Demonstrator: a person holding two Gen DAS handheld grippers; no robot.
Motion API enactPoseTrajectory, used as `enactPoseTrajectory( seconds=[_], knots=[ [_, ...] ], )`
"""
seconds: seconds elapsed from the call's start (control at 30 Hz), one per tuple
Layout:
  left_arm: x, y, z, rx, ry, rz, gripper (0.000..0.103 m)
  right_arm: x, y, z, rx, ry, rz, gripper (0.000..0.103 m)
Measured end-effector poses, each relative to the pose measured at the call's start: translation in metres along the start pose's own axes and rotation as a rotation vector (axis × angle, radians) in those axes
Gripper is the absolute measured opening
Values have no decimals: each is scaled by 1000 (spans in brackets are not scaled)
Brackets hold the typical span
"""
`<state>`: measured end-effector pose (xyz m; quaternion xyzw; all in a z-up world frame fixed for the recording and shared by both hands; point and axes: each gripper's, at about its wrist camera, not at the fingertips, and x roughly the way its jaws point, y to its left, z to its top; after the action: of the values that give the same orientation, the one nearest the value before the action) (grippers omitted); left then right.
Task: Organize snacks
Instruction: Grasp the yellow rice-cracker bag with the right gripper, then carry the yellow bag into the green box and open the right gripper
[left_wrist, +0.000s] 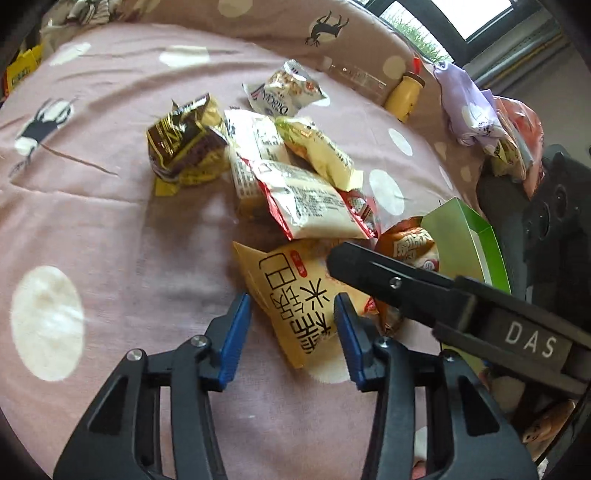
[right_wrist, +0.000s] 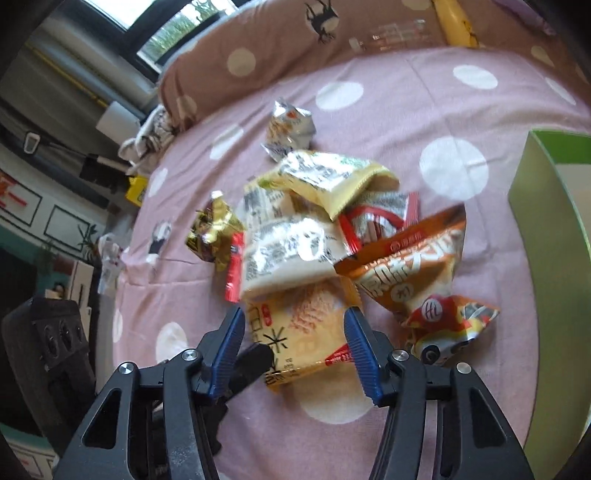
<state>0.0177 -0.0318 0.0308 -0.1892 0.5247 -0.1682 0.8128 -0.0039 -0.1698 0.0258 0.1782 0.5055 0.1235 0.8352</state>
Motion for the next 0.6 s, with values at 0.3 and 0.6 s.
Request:
enactPoseTrajectory(
  seconds=[0.3, 0.6],
  knots=[
    [-6, -16, -11, 78, -39, -20, 30, 13, -10, -6, 30, 16, -4, 59],
    [-51, -68, -27, 293, -212, -41, 29, -59, -6, -29, 37, -190, 53, 59]
  ],
)
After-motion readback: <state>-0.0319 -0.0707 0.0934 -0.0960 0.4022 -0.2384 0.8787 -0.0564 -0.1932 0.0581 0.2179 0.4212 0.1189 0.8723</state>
